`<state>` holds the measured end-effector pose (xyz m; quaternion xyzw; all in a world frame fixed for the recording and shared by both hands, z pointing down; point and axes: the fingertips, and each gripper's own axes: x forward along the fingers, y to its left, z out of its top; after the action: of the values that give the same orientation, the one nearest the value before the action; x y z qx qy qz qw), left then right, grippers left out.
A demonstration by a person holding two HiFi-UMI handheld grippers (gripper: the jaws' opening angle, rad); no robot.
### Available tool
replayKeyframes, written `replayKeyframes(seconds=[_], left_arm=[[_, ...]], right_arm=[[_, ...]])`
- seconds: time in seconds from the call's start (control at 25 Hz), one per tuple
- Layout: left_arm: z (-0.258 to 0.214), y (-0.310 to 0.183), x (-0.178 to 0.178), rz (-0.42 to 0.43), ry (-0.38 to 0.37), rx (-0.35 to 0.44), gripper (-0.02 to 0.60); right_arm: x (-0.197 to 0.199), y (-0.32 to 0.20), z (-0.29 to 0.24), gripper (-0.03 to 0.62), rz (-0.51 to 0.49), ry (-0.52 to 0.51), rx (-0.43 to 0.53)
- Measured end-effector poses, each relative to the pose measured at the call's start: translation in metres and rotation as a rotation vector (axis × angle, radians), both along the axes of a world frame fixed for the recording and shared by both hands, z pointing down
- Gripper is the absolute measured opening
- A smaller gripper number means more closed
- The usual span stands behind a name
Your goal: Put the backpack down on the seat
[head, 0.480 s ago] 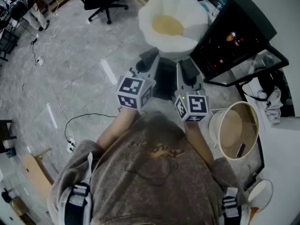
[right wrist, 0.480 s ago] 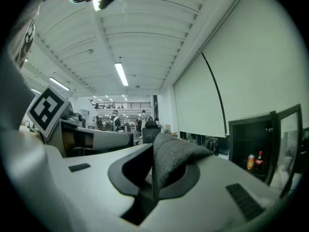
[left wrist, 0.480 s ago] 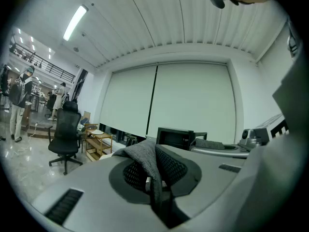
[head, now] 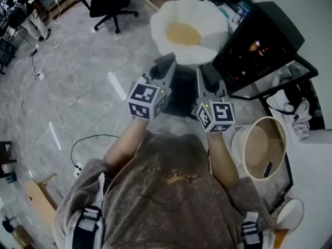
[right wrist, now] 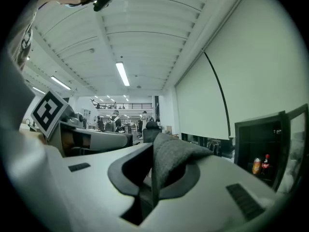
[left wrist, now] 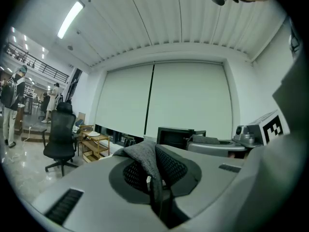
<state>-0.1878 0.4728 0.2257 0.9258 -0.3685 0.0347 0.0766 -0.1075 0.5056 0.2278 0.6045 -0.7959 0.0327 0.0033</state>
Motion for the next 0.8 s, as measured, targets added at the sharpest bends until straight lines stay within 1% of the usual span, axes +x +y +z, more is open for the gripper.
replayKeyframes(seconds=[0.28, 0.4, 0.52, 0.68, 0.8], left_arm=[[0.005, -0.017, -0.004, 0.033, -0.014, -0.006, 0.034], [0.011, -0.028, 0.001, 0.039, -0.023, 0.005, 0.034], [0.020, -0.039, 0.008, 0.043, -0.024, -0.010, 0.034], [0.030, -0.055, 0.013, 0.024, -0.033, -0.013, 0.032], [0.030, -0.075, 0.022, 0.029, -0.019, -0.010, 0.032]], right_arm=[[-0.003, -0.015, 0.003, 0.029, -0.005, -0.050, -0.017], [0.002, -0.023, 0.008, 0.029, -0.012, -0.052, -0.025], [0.008, -0.033, 0.015, 0.029, -0.010, -0.059, -0.032], [0.012, -0.052, 0.018, 0.029, -0.014, -0.059, -0.028], [0.020, -0.073, 0.020, 0.029, -0.017, -0.071, -0.026]])
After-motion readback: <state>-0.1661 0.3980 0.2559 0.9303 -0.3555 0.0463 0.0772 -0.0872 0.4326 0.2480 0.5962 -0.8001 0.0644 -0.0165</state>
